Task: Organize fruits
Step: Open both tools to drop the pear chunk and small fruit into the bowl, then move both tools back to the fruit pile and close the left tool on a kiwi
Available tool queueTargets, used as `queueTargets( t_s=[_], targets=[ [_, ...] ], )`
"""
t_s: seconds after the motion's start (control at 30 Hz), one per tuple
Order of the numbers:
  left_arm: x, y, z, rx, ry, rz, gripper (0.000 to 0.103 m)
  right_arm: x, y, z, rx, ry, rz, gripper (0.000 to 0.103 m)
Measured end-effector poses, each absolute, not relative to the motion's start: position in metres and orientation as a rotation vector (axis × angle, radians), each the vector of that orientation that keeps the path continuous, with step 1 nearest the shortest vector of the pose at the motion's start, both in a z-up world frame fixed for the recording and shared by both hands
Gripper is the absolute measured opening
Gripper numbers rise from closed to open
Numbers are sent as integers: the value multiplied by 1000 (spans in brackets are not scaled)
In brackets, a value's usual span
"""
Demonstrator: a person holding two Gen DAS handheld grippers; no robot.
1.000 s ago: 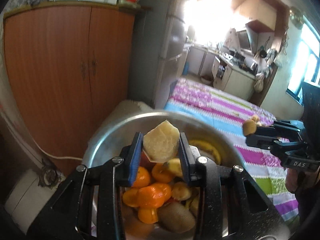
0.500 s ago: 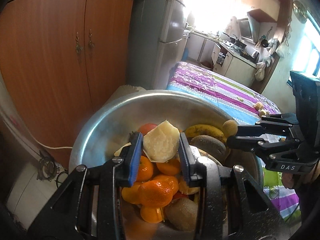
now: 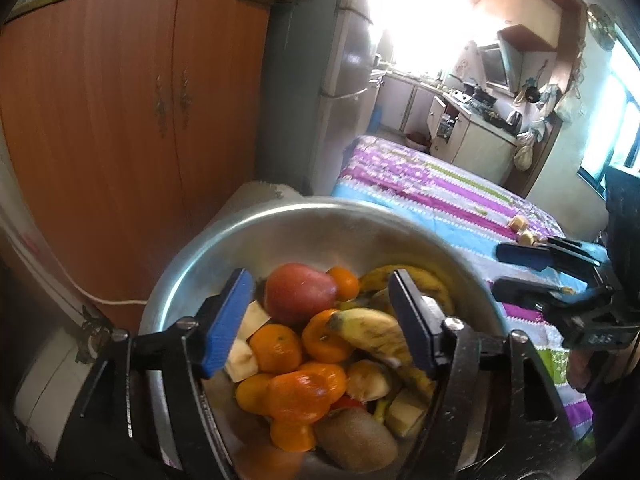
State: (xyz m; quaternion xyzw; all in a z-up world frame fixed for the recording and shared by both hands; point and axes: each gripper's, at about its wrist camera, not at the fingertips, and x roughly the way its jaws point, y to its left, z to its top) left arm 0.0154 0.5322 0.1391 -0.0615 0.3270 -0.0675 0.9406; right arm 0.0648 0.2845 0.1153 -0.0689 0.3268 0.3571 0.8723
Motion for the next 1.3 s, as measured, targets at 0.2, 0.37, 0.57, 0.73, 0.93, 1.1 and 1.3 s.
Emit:
queueTargets(
  t_s=[0.2, 0.37, 0.57, 0.73, 0.93, 1.1, 1.3],
  targets=[
    [-4, 472, 179, -67, 546, -298, 76, 30, 175, 122, -62, 576, 584, 61],
    [-15, 372, 203, 30, 471, -519, 83, 11, 72, 121, -9, 508, 370, 63],
    [26, 256, 172, 129, 569, -693, 87, 2, -34, 108, 80, 516, 179, 65],
    [97, 172, 115, 192, 750, -785, 85, -7, -91, 97, 214, 494, 113, 65],
    [134, 113, 65, 221, 856, -764, 85, -12, -114, 93, 287, 476, 89, 70],
    [146, 103, 46, 189, 896, -703, 84, -12, -116, 92, 302, 478, 73, 70],
    [149, 107, 48, 180, 910, -696, 70, -8, -120, 87, 321, 494, 68, 70]
  ],
)
